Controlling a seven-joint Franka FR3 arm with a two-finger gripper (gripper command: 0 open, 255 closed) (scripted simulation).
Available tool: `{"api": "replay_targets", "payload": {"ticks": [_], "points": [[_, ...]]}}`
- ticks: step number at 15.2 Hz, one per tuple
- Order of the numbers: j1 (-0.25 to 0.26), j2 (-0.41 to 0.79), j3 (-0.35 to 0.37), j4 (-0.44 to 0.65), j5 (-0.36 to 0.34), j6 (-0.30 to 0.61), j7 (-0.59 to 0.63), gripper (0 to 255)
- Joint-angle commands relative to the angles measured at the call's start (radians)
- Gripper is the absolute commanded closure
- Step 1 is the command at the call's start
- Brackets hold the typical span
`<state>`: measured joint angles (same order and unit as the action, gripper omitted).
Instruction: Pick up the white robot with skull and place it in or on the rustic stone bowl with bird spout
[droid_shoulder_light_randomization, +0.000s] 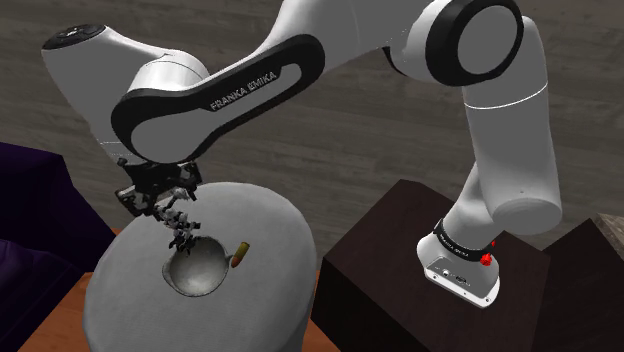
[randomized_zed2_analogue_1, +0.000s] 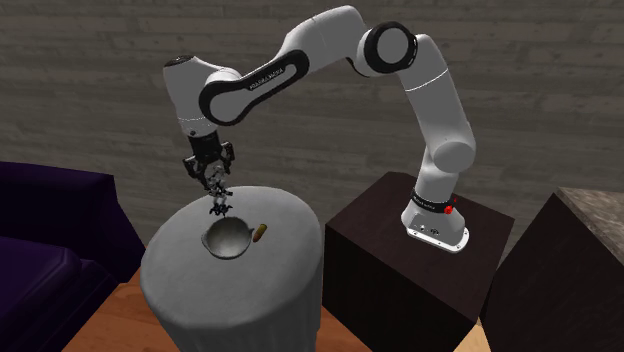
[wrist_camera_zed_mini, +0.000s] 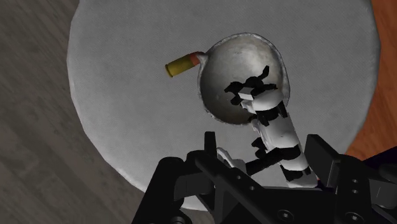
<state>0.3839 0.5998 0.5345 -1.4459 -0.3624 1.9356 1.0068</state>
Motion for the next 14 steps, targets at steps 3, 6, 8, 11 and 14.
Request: {"api": "replay_targets", "payload": {"ticks": [3,6,8,11,14], "points": [[0.017,0.037,-0.009,0.02,-0.015,0.014,0.012,255],[0.018,0.052,-0.015,0.003,-0.023,0.044,0.018,255],[0.019,0.063,-0.019,-0.008,-0.029,0.064,0.023,255],[0.021,0.08,-0.025,-0.022,-0.039,0.093,0.03,255],[0.024,0.099,-0.032,-0.033,-0.049,0.122,0.036,255]]}}
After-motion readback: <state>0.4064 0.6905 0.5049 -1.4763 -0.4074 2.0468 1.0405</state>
